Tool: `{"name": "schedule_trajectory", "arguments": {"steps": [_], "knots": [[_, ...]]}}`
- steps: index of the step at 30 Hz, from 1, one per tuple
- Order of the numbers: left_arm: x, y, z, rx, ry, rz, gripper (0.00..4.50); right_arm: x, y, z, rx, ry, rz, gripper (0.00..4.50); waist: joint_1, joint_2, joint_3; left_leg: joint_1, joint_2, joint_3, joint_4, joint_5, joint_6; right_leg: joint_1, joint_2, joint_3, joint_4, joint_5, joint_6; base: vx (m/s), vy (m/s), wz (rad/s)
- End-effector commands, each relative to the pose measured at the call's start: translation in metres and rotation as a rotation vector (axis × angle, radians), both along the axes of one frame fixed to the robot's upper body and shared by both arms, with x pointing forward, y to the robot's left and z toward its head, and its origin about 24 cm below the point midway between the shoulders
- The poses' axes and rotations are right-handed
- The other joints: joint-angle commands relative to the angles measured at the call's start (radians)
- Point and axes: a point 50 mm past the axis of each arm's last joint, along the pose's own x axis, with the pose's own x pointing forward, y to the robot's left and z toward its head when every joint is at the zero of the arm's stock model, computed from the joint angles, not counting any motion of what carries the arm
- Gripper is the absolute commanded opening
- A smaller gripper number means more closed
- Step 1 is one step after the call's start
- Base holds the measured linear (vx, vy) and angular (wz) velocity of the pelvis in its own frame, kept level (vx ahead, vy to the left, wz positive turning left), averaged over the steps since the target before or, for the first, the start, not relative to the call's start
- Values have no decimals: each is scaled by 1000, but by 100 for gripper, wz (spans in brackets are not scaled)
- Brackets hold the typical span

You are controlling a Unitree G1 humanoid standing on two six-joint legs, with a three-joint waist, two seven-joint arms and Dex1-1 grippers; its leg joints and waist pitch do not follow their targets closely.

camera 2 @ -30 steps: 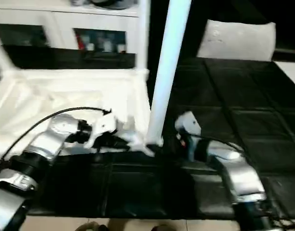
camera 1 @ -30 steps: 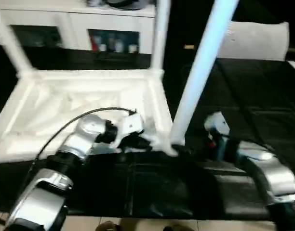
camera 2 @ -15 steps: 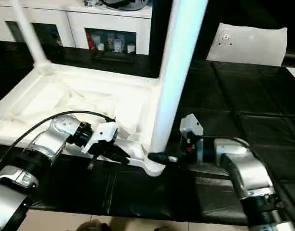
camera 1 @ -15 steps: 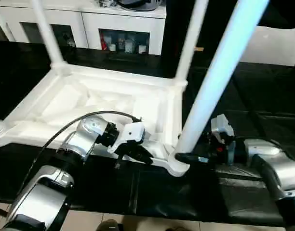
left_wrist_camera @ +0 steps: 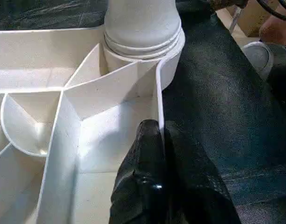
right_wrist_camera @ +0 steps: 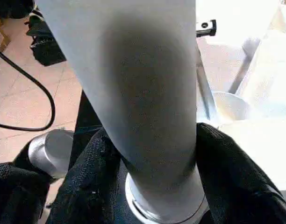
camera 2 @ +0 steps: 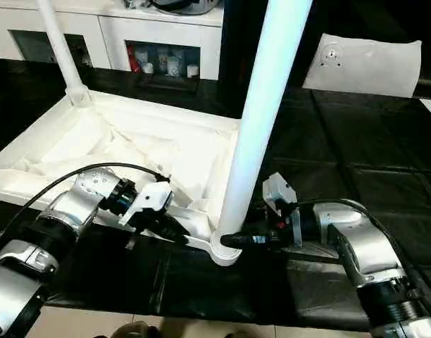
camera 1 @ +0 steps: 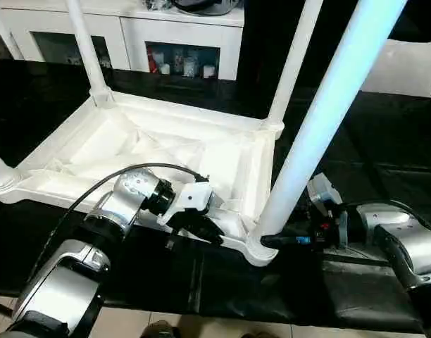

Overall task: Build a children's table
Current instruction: Rotate leg to tighten

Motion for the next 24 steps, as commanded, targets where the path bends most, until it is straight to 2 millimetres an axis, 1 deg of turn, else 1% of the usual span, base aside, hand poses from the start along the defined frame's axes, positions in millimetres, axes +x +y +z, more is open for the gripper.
{"name": "schedule_trajectory", "arguments": {"steps": [1,6,7,8,9,10,11,12,13,14,15,16,17,18,19,20,21,22,24], "knots": [[3,-9,11,-6,-40,-69,0,0,1,1,12,19,36,202,-6,-10,-66,19,67,-26,-65,-131,74,46,-94,49,-76,-197,-215,0,0,0],[6,-10,10,-17,-47,16,0,0,6,2,54,36,-8,202,-6,-11,-65,20,68,-26,-66,-137,71,45,-94,49,-78,-211,-211,0,0,0],[11,-14,9,-24,-55,112,0,2,10,-1,76,43,-90,202,-7,-10,-64,20,68,-26,-67,-141,69,44,-94,49,-78,-216,-212,0,0,0],[13,-16,8,-25,-54,157,0,4,11,-3,76,44,-136,202,-11,-9,-60,24,67,-28,-69,-163,52,39,-95,49,-84,-254,-207,0,0,0],[15,-20,8,-40,-49,199,0,6,13,-6,65,29,-181,202,-11,-9,-60,24,67,-28,-69,-163,52,39,-95,49,-84,-254,-207,0,0,0],[16,-22,8,-51,-46,225,0,8,15,-8,57,17,-208,202,-15,-11,-59,23,63,-30,-70,-172,40,41,-96,48,-89,-299,-194,0,0,0],[18,-29,8,-72,-41,273,0,12,20,-11,53,0,-283,201,-20,-7,-58,22,63,-31,-72,-173,28,40,-97,50,-91,-324,-183,0,0,0],[19,-34,9,-84,-38,305,0,15,24,-12,51,-9,-336,201,-28,-9,-59,19,62,-34,-73,-177,22,42,-96,48,-92,-331,-177,0,0,0],[20,-44,8,-98,-32,355,0,21,33,-14,54,-2,-434,200,-30,-9,-59,19,62,-35,-75,-174,18,42,-95,48,-91,-328,-177,0,0,0],[20,-46,8,-102,-29,370,0,22,36,-15,57,-1,-455,199,-40,-10,-60,14,59,-37,-76,-168,13,45,-94,46,-89,-313,-177,0,0,0],[20,-49,8,-106,-28,387,0,23,39,-15,59,0,-479,198,-44,-10,-61,16,59,-37,-76,-168,15,46,-94,46,-90,-306,-178,0,0,0],[23,-63,8,-130,-31,476,0,30,57,-15,79,12,-603,197,-60,-9,-61,16,56,-34,-73,-165,24,43,-91,49,-89,-276,-190,0,0,0],[24,-67,8,-135,-29,497,0,32,61,-15,82,17,-631,197,-66,-10,-61,16,56,-33,-73,-162,24,41,-90,50,-89,-268,-196,0,0,0],[25,-69,8,-137,-38,517,0,33,64,-15,80,19,-656,196,-71,-10,-62,12,52,-34,-71,-158,28,45,-91,48,-91,-272,-196,0,0,0],[27,-76,9,-141,-56,563,0,36,72,-15,76,25,-722,196,-74,-10,-62,13,52,-34,-71,-152,30,45,-90,49,-91,-271,-193,0,0,0],[27,-77,9,-141,-59,574,0,37,74,-15,76,28,-741,196,-77,-6,-60,16,52,-32,-71,-159,32,41,-89,50,-96,-285,-188,0,0,0],[27,-80,10,-142,-63,591,0,39,78,-15,75,32,-774,196,-77,-7,-61,16,51,-32,-70,-160,34,42,-89,50,-97,-287,-185,0,0,0],[28,-85,12,-149,-71,623,0,41,84,-15,68,32,-824,196,-77,-2,-61,15,53,-33,-73,-152,35,44,-88,51,-95,-274,-183,0,0,0],[28,-91,14,-156,-75,653,0,42,94,-12,76,22,-847,196,-80,-2,-63,16,54,-33,-74,-147,35,43,-87,51,-93,-245,-189,0,0,0]]}}
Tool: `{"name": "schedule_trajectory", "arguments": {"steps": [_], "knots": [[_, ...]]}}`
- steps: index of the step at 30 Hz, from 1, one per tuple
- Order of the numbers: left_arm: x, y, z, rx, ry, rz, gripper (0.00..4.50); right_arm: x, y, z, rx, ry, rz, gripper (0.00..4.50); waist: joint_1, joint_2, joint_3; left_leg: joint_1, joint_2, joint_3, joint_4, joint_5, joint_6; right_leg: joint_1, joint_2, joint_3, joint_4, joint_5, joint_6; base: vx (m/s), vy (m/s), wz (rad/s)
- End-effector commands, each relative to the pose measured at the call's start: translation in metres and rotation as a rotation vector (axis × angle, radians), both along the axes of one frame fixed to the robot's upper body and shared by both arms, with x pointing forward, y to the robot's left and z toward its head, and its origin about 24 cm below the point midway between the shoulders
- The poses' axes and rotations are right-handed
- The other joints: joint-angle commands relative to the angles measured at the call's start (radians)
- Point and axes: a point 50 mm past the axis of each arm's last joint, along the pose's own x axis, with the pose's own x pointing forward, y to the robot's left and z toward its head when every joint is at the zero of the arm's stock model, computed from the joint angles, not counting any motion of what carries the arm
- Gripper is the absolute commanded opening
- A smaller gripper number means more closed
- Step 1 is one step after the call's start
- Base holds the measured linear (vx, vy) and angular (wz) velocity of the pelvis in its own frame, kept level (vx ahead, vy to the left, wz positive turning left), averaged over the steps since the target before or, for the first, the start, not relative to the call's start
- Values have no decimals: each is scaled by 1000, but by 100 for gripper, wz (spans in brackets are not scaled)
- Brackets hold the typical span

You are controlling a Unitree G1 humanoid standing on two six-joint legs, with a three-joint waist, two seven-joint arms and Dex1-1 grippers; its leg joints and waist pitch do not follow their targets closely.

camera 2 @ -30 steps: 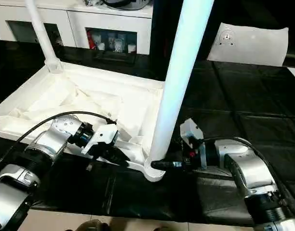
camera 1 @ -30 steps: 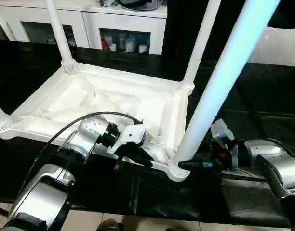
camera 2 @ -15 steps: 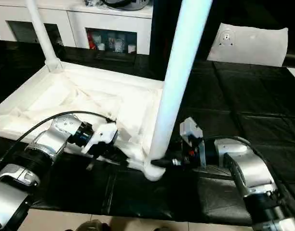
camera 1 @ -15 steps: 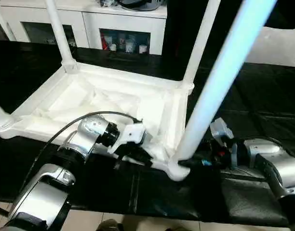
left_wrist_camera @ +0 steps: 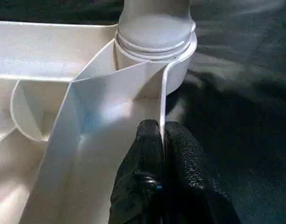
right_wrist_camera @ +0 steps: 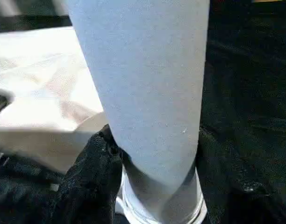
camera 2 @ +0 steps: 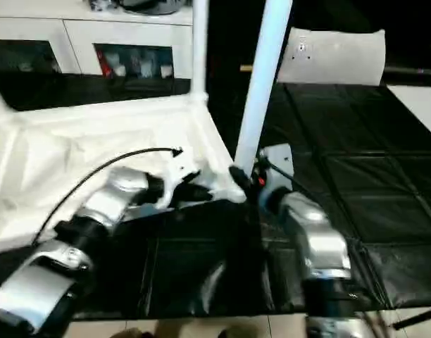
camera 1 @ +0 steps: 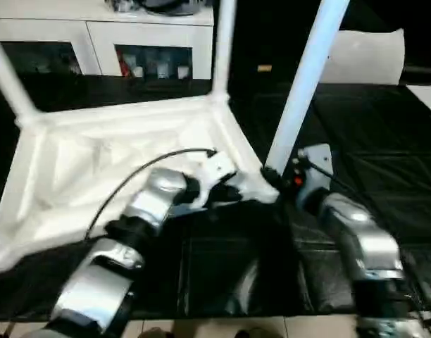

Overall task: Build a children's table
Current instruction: Rotate leg to tighten

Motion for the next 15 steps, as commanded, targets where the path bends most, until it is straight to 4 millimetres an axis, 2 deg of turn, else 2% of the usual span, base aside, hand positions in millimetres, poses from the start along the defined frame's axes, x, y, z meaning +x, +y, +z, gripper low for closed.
{"name": "schedule_trajectory", "arguments": {"steps": [1,2,3,4,6,9,11,13,15], "knots": [[-3,-43,22,-91,-72,-28,0,-8,62,1,80,22,192,196,2,-1,-61,13,57,-34,-70,-147,36,43,-88,49,-88,-236,-190,0,0,0],[-3,-43,22,-91,-72,-28,0,-8,62,1,80,22,192,196,1,3,-62,13,57,-34,-70,-149,37,43,-87,50,-88,-216,-195,0,0,0],[-3,-43,22,-94,-72,-27,0,-8,64,3,91,14,194,231,1,3,-62,14,56,-34,-70,-150,39,44,-87,50,-88,-207,-198,0,0,0],[-4,-42,23,-92,-83,-38,0,-8,63,6,101,1,188,266,2,7,-62,13,56,-34,-71,-154,42,47,-87,51,-87,-188,-203,0,0,0],[-4,-38,23,-88,-93,-55,0,-8,60,6,103,-12,191,268,2,6,-63,13,57,-34,-71,-155,44,48,-87,52,-86,-174,-206,0,0,0],[-3,-28,24,-88,-116,-91,0,-9,51,8,85,-51,233,308,3,6,-64,11,56,-34,-70,-148,50,52,-88,52,-83,-147,-214,0,0,0],[-3,-17,23,-69,-130,-137,0,-11,42,9,62,-82,296,319,5,5,-67,9,56,-34,-68,-132,61,56,-89,52,-79,-109,-222,0,0,0],[-5,-11,23,-64,-129,-176,0,-12,33,9,39,-102,329,351,5,4,-68,7,57,-33,-66,-116,76,58,-91,53,-76,-76,-228,0,0,0],[-6,-6,23,-60,-135,-216,0,-12,25,8,17,-111,356,358,6,3,-71,6,57,-31,-62,-98,92,60,-91,52,-70,-38,-243,0,0,0]]}}
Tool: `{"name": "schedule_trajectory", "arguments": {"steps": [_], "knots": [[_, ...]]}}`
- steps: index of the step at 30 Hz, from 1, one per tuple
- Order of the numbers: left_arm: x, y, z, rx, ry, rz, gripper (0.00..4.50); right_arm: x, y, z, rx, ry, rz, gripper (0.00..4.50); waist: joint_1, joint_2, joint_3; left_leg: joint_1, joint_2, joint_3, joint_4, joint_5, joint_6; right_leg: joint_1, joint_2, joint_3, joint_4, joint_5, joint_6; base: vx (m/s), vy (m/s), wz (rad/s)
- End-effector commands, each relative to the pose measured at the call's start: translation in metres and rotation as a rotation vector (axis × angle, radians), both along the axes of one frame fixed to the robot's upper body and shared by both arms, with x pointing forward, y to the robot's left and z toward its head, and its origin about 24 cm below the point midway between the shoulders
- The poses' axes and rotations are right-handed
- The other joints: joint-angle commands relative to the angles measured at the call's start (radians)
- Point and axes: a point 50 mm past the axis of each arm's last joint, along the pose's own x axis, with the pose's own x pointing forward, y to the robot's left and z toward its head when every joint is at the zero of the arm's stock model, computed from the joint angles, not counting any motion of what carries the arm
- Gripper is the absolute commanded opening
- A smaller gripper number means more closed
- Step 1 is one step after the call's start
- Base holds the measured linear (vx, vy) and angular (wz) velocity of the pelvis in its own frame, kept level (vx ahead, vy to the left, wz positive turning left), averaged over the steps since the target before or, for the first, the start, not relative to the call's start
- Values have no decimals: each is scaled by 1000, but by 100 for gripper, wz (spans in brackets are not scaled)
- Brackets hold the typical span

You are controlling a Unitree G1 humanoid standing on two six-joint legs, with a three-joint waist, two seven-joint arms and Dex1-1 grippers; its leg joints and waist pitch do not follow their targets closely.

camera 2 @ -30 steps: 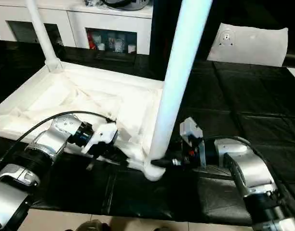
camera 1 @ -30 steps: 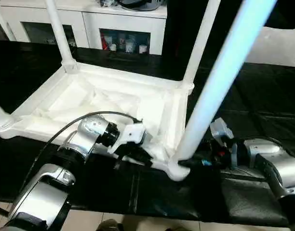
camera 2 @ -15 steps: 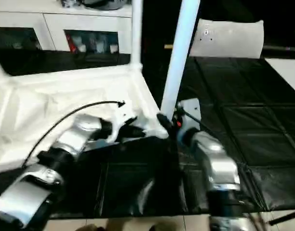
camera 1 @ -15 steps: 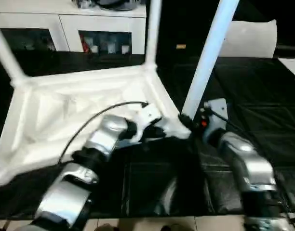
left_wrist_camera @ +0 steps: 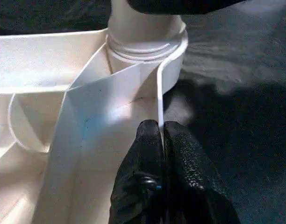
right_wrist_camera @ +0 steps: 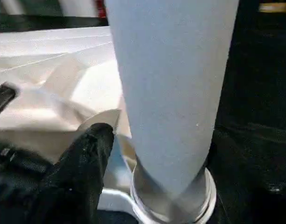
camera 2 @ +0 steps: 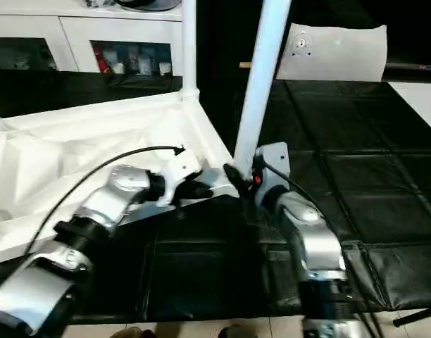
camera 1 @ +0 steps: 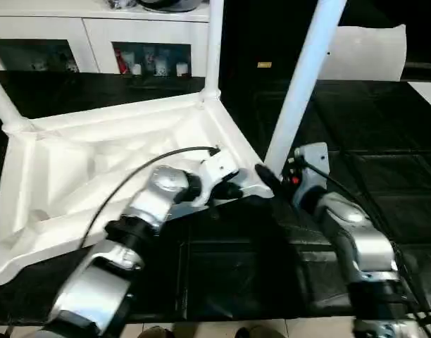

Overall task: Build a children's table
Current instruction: Rotate leg to tighten

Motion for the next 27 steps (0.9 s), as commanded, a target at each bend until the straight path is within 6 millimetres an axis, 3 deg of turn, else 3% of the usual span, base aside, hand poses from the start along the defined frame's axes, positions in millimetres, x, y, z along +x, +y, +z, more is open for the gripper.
{"name": "schedule_trajectory", "arguments": {"steps": [1,4,7,13,16,20,27], "knots": [[-4,-19,17,-68,-77,-127,0,-5,28,6,41,-31,192,374,7,0,-73,10,57,-30,-58,-98,93,63,-91,53,-67,-36,-249,0,0,0],[-9,-8,14,-29,-67,-226,0,-10,12,5,-8,-47,292,396,14,-3,-72,14,59,-31,-57,-114,92,64,-92,52,-72,-73,-249,0,0,0],[-12,3,10,22,-52,-312,0,-16,-5,3,-66,-41,387,396,23,2,-70,22,65,-27,-58,-146,84,55,-93,54,-75,-113,-246,0,0,0],[-17,18,11,72,-8,-467,0,-28,-29,2,-64,9,551,396,48,-1,-74,21,69,-28,-59,-136,79,57,-94,51,-67,-96,-253,0,0,0],[-19,20,10,83,15,-524,0,-32,-34,2,-61,26,637,396,62,-2,-75,21,68,-25,-55,-136,79,57,-97,50,-67,-117,-250,0,0,0],[-21,22,11,86,31,-574,0,-34,-36,3,-50,41,686,396,69,-5,-76,18,70,-26,-55,-127,75,57,-97,49,-65,-130,-243,0,0,0],[-25,25,9,104,58,-645,0,-41,-35,2,-22,96,806,331,78,-6,-77,19,69,-26,-53,-125,77,56,-97,47,-66,-147,-238,0,0,0]]}}
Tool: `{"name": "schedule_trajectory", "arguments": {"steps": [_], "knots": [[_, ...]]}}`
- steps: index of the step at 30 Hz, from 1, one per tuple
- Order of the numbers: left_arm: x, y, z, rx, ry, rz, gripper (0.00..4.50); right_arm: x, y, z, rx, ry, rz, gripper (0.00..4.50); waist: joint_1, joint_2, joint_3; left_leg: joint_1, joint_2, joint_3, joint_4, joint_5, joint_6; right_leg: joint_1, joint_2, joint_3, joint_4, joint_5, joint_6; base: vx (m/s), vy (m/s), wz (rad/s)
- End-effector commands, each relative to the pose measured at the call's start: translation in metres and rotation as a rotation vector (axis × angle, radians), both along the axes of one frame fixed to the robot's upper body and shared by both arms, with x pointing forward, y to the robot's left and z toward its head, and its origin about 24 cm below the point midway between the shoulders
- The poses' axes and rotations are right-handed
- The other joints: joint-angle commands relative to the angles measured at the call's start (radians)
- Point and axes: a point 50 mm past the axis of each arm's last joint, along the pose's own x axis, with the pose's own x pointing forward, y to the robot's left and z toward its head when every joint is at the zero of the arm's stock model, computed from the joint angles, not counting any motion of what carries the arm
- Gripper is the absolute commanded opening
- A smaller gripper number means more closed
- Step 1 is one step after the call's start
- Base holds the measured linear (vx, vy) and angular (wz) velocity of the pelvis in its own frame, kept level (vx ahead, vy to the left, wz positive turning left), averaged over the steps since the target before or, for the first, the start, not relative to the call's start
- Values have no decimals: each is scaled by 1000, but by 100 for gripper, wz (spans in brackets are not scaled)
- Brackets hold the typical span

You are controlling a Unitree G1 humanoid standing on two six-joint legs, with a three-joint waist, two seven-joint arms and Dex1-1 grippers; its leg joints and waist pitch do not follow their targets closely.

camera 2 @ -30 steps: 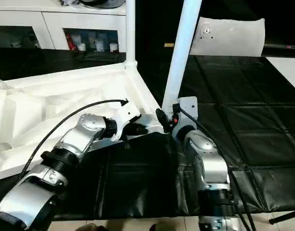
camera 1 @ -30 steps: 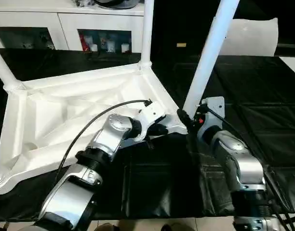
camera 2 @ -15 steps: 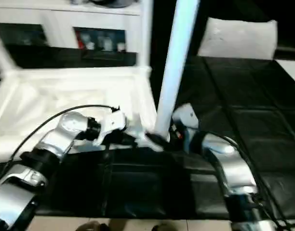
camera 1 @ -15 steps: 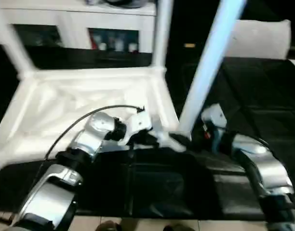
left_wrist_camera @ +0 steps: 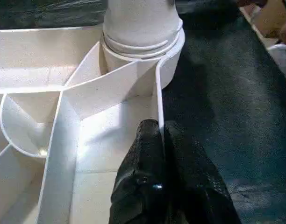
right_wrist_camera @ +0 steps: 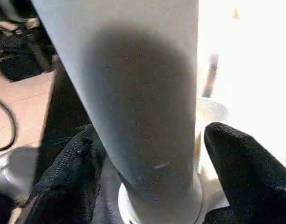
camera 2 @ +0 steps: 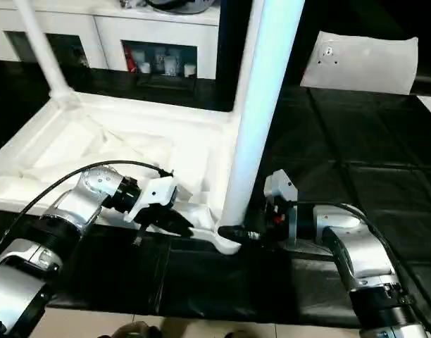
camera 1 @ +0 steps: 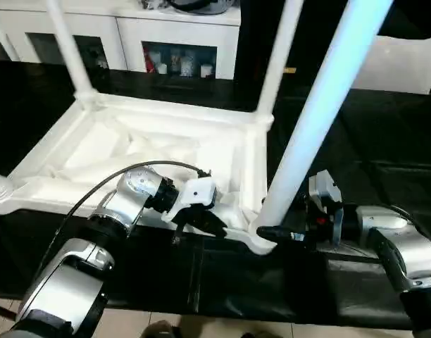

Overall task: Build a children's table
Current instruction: Rotate leg to tighten

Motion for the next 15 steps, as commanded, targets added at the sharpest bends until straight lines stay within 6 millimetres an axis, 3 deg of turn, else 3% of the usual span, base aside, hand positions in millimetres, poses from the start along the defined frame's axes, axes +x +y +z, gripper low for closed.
{"name": "schedule_trajectory", "arguments": {"steps": [1,15], "knots": [[0,-9,9,19,-31,-118,0,-1,0,2,4,24,42,323,-3,-6,-78,19,69,-26,-63,-123,78,51,-94,48,-70,-145,-237,0,0,0],[-1,-5,8,34,-26,-143,0,-5,0,1,-5,66,128,218,8,-11,-80,19,68,-26,-60,-106,80,50,-95,46,-67,-146,-230,0,0,0]]}}
